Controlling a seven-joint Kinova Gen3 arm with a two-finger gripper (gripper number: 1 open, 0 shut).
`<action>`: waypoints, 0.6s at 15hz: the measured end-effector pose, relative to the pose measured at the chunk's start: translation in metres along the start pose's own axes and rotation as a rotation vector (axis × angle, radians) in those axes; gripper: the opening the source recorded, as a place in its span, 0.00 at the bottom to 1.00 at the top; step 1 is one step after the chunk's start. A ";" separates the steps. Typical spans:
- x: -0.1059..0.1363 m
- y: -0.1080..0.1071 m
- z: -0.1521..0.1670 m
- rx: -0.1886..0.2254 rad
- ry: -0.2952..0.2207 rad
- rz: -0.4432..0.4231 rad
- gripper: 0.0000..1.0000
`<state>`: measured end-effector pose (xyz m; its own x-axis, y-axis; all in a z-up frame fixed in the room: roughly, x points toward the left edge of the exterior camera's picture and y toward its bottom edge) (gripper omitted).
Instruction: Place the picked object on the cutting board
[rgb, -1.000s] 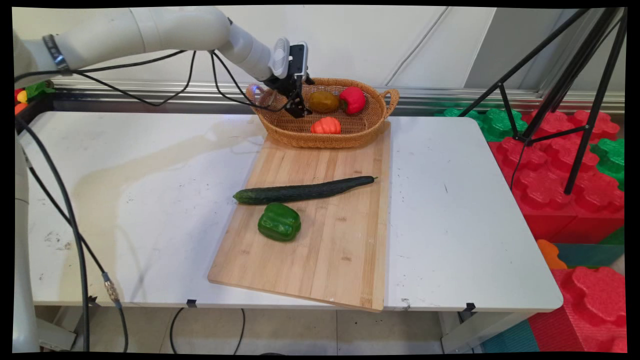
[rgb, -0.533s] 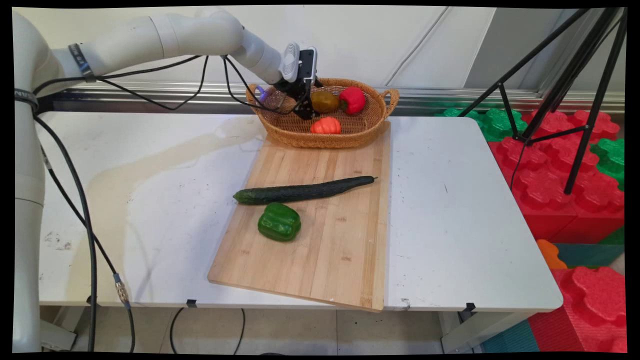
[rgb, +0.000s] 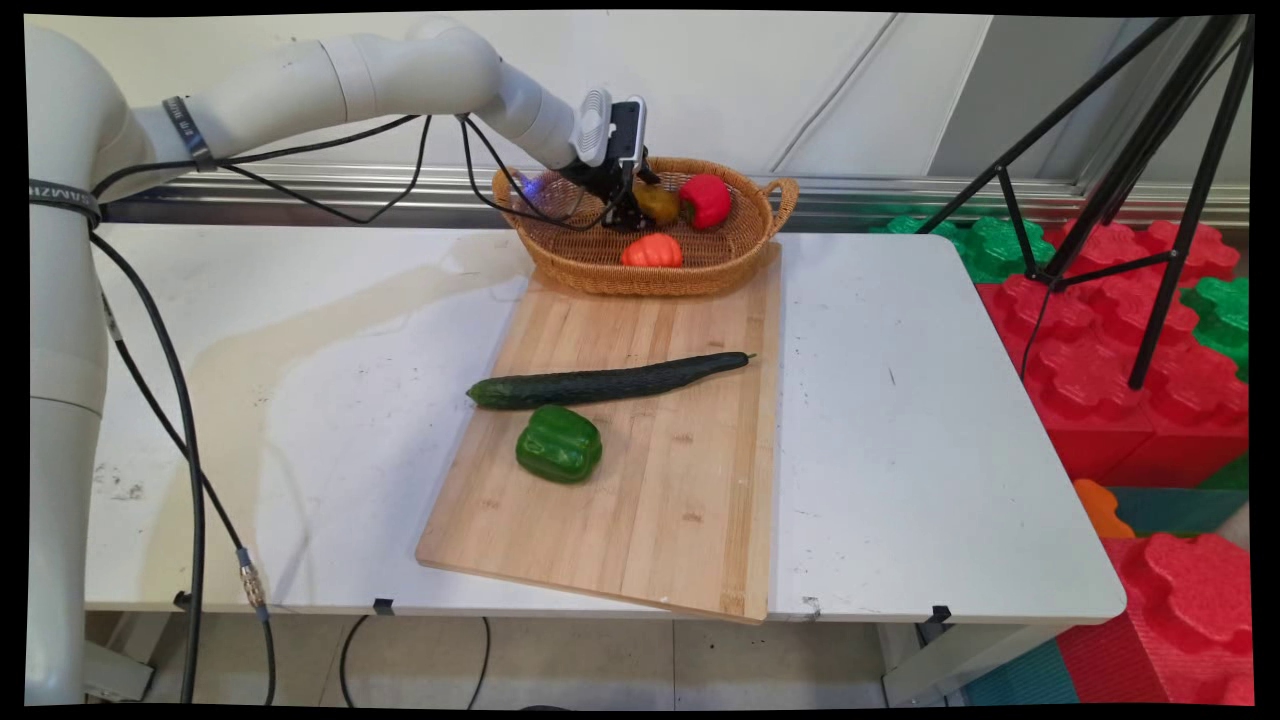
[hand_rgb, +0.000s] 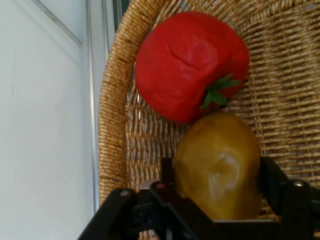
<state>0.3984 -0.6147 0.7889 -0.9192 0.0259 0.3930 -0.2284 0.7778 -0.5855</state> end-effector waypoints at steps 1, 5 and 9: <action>0.000 0.000 0.001 0.000 0.002 0.001 0.00; 0.004 -0.001 0.001 0.005 0.010 0.000 0.00; 0.006 -0.002 -0.010 0.017 0.022 -0.014 0.00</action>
<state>0.3965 -0.6100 0.8000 -0.9086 0.0284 0.4166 -0.2473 0.7673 -0.5916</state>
